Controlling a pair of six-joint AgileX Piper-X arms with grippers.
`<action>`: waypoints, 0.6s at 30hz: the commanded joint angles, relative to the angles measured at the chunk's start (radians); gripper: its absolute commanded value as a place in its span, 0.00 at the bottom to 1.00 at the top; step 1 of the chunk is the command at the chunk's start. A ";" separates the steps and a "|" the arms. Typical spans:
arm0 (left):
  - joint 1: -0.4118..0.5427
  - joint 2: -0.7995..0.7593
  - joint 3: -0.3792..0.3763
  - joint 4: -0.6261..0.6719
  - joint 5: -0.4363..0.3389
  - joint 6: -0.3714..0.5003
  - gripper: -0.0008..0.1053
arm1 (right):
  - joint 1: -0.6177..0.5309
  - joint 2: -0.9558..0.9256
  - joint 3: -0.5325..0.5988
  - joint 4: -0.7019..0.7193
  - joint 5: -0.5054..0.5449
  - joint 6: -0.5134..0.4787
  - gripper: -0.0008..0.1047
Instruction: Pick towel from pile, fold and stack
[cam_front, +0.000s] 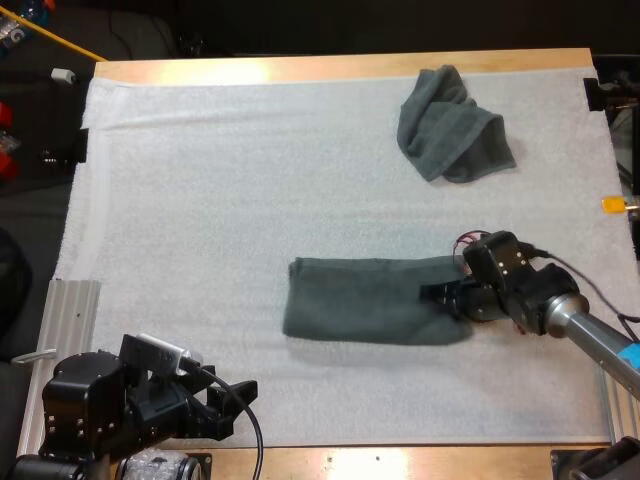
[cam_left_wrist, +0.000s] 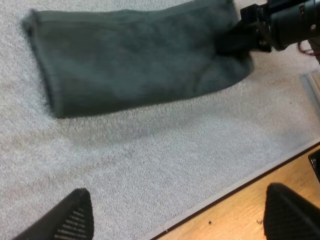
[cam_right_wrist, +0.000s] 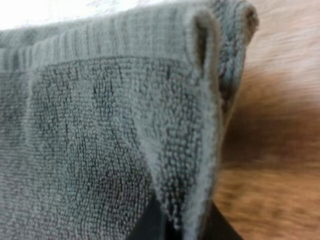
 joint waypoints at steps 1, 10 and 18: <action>0.003 -0.003 -0.006 0.003 0.008 -0.001 0.66 | 0.001 -0.009 -0.024 0.075 0.052 -0.045 0.01; 0.003 -0.003 -0.006 0.003 0.008 -0.001 0.66 | 0.001 -0.009 -0.129 0.347 0.414 -0.217 0.01; 0.003 -0.003 -0.006 0.003 0.008 -0.001 0.66 | 0.001 -0.009 -0.161 0.420 0.474 -0.273 0.01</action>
